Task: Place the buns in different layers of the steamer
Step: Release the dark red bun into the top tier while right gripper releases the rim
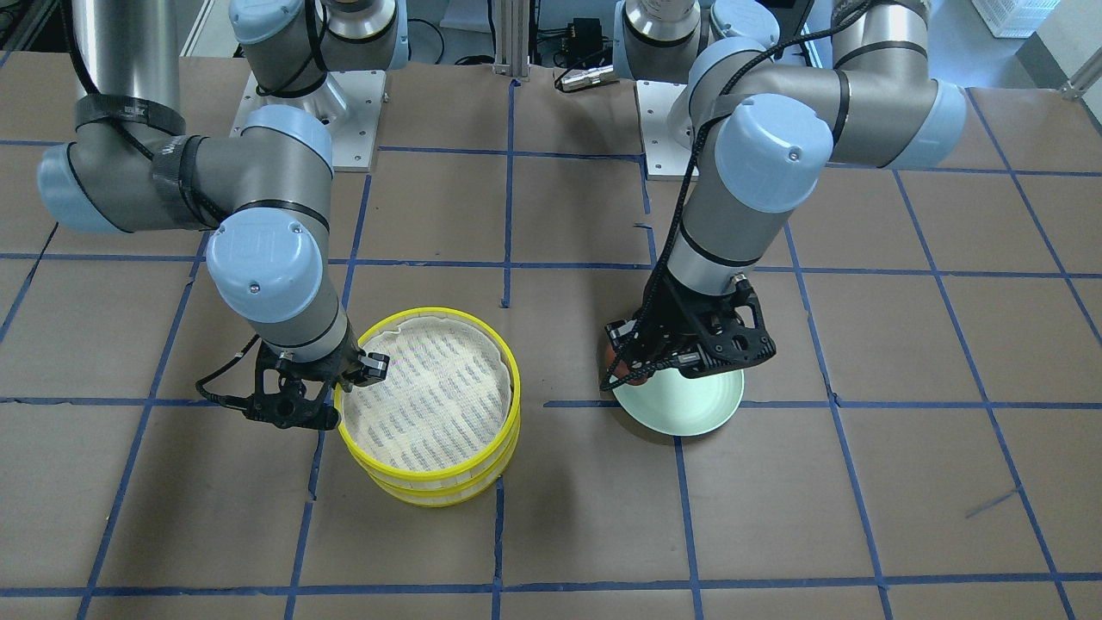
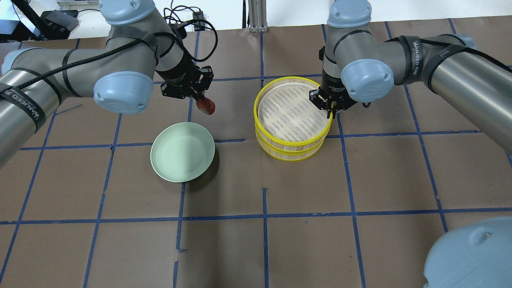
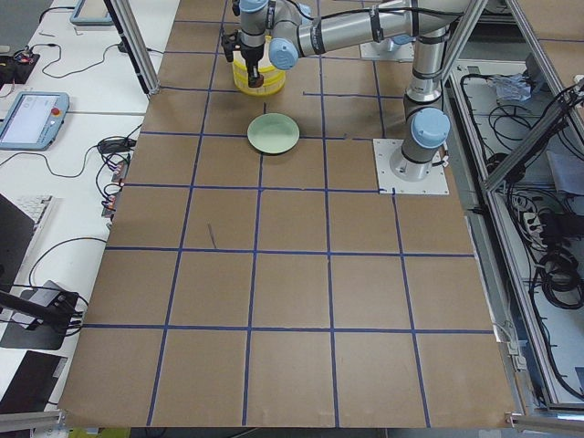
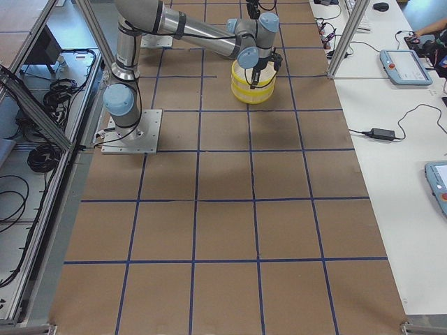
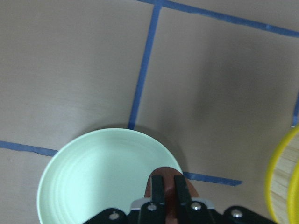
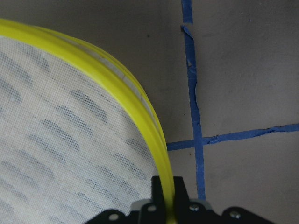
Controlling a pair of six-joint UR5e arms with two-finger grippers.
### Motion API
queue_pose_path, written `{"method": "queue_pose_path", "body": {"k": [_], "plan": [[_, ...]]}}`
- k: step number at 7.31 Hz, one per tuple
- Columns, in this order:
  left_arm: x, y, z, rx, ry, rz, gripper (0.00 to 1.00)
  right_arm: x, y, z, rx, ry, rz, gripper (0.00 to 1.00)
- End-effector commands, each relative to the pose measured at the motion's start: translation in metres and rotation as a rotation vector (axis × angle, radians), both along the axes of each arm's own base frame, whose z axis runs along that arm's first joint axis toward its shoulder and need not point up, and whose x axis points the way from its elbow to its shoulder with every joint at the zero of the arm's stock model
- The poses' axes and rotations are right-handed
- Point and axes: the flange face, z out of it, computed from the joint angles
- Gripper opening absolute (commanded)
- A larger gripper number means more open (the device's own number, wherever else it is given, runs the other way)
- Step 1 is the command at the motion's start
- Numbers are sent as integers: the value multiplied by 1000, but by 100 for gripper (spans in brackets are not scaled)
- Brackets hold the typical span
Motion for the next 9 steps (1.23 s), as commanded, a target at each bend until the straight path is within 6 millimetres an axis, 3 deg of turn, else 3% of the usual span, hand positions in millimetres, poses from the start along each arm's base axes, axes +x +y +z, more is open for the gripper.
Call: {"method": "queue_pose_path", "body": {"k": [1,3,4,5,6,7,8,9], "plan": [[-34,4,11,-4,173,85,2,0,0,-1,2,0,-6,11],[-47,-1,6,0,277,102,2,0,1,-5,9,2,-12,26],[-51,-3,7,-5,317,141,2,0,1,-6,12,4,-13,88],[-61,-4,9,13,407,158,2,-1,1,-1,6,5,2,100],[-72,-8,5,0,447,182,2,-8,1,16,-7,2,18,100],[-87,-10,-3,-15,472,212,2,-34,8,53,-25,-6,57,100],[-106,-8,-17,-8,480,211,2,-68,18,103,4,-14,63,100],[-112,-7,-21,1,481,210,59,-88,32,146,71,-35,105,100]]}}
